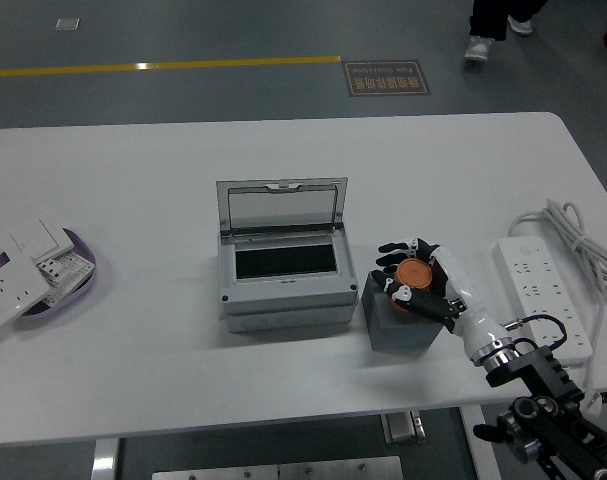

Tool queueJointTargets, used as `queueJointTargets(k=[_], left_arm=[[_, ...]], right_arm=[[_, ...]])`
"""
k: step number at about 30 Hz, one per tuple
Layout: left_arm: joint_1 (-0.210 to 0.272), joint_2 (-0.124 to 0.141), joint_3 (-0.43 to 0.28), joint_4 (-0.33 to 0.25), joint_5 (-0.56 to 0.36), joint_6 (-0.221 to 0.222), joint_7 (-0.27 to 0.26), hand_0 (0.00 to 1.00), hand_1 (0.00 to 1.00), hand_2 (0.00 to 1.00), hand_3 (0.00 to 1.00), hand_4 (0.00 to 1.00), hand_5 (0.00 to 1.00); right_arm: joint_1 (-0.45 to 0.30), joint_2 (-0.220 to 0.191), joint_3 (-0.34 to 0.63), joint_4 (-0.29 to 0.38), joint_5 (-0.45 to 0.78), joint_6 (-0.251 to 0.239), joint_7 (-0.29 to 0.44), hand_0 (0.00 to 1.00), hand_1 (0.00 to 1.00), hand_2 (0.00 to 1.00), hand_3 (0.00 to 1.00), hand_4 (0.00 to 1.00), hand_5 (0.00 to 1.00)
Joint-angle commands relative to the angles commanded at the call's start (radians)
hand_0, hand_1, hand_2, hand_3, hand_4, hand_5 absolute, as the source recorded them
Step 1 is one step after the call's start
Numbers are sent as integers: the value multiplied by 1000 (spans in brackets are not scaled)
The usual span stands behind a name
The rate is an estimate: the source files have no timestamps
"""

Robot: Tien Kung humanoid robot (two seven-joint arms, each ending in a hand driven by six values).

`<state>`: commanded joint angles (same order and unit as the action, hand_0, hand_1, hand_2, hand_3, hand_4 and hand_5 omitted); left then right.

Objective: Pick up the cylinder from the cube,place it in the box,flap close box

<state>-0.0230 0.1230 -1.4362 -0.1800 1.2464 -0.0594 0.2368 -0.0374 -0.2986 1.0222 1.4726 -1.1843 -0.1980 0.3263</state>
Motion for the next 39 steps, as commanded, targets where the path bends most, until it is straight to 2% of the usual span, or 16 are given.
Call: queueJointTargets(k=[6,7,30,31,36,37,39], left_arm=[[-1,0,1,0,0,0,-1,634,660,576,654,700,295],[-2,0,1,0,0,0,-1,634,660,576,655,699,295],[-3,0,12,0,-8,-1,-10,634,660,577,653,702,298],[-4,0,12,0,-8,-1,-10,634,660,577,654,704,299],[-6,-1,9,0,-5,-1,-11,634,660,577,654,704,299],[-6,-1,8,0,-4,-1,-11,634,660,578,654,705,301],[-5,-2,8,0,-3,-1,-11,634,660,578,654,705,301]], right_arm=[[0,0,-4,-1,-2,-4,-3,665,610,543,591,540,66],[0,0,-6,-1,-1,-4,-3,693,616,550,599,502,2],[9,-3,-29,-8,7,-2,-15,691,623,541,584,507,2],[9,-3,-29,-7,7,-3,-16,624,564,490,495,263,2],[15,-4,-27,1,10,-15,-13,624,564,490,495,263,2],[18,-3,-25,3,11,-17,-12,524,486,423,386,229,2],[29,0,-22,5,10,-23,-9,524,486,423,386,229,2]])
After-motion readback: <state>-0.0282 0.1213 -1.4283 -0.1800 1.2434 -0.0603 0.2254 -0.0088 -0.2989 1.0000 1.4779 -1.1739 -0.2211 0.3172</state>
